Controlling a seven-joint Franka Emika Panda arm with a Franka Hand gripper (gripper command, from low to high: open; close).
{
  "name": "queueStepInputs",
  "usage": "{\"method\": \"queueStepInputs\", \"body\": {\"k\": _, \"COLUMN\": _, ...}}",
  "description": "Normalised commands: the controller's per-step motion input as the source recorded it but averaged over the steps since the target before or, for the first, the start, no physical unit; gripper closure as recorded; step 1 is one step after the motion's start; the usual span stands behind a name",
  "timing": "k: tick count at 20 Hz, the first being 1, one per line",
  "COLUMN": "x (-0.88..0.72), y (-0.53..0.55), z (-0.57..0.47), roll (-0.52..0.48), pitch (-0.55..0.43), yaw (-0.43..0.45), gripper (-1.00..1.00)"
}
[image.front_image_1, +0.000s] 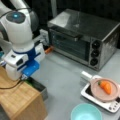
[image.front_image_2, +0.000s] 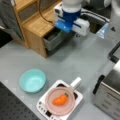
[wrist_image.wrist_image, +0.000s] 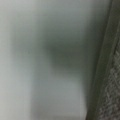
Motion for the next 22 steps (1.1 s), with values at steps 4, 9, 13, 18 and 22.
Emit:
{"method": "queueStepInputs", "body": {"k": 4, "x": -0.17, "y": 0.35, "z": -0.18, "roll": -0.117, "pitch": -0.128, "yaw": -0.035, "gripper": -1.0}}
{"method": "queueStepInputs", "body": {"k": 9, "x": -0.1, "y": 0.41, "z": -0.13, "roll": -0.092, "pitch": -0.132, "yaw": -0.049, "gripper": -1.0}}
{"method": "queueStepInputs", "body": {"k": 13, "x": -0.08, "y": 0.32, "z": -0.1, "roll": -0.053, "pitch": -0.133, "yaw": -0.052, "gripper": -1.0}}
{"method": "queueStepInputs", "body": {"k": 18, "x": -0.06, "y": 0.28, "z": -0.09, "roll": -0.022, "pitch": -0.137, "yaw": -0.068, "gripper": -1.0}}
{"method": "queueStepInputs", "body": {"k": 22, "x": -0.03, "y": 0.27, "z": -0.1, "roll": -0.002, "pitch": -0.145, "yaw": -0.085, "gripper": -1.0}}
